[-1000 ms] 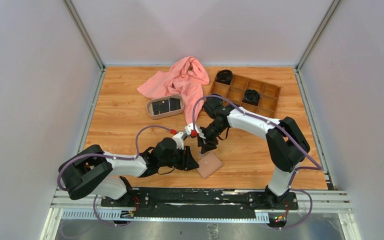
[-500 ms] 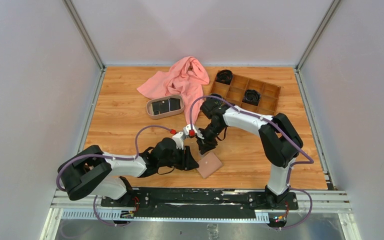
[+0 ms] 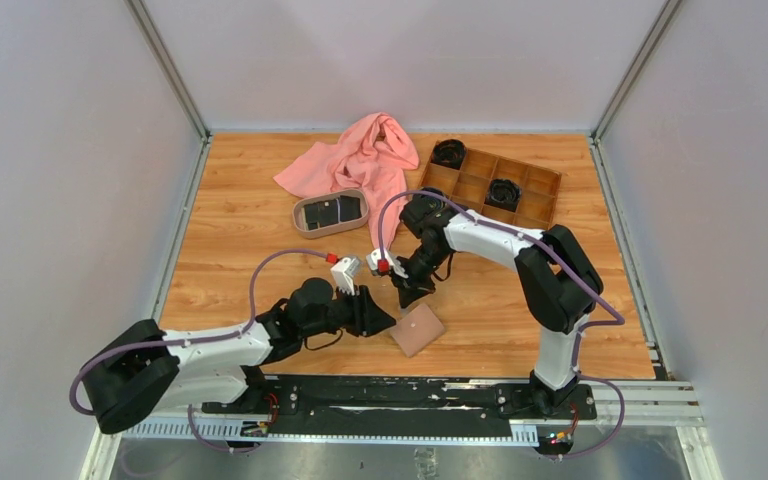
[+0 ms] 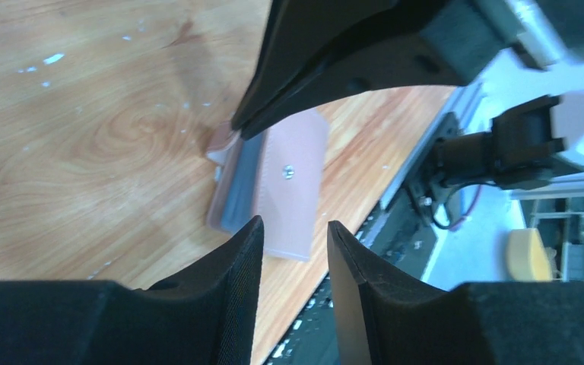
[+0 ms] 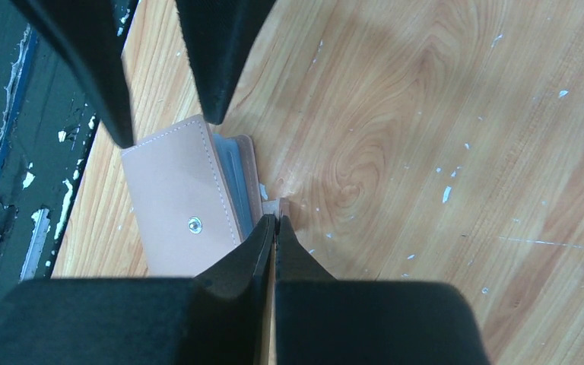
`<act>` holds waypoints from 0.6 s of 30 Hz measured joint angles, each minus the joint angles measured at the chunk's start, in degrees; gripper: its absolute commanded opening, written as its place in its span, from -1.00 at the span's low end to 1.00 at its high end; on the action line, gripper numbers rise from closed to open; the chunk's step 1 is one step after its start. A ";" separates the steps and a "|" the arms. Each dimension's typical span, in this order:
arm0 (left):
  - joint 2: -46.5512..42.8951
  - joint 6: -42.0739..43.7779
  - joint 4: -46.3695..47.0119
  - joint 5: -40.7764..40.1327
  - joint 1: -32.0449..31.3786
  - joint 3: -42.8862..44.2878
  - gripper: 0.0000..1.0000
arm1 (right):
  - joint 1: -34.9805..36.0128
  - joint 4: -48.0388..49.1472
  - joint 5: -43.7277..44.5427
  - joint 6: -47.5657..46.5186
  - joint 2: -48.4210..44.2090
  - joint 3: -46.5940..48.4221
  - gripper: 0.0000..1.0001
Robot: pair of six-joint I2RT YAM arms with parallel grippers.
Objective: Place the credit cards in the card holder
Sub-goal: Close the card holder at the center of the board.
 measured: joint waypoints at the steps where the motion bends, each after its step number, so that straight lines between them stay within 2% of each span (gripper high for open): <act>1: -1.14 -0.44 0.07 0.09 0.00 0.00 -0.27 | -0.02 -0.04 0.00 0.00 0.00 0.00 -1.00; 7: 0.15 -3.19 0.42 1.97 -1.09 0.76 -0.69 | -0.52 -0.20 -0.13 0.20 -0.46 0.00 -1.00; 18: 13.79 -6.40 4.13 2.75 -4.39 5.86 -0.74 | -2.32 -0.61 -0.55 1.14 -2.34 -1.16 -1.00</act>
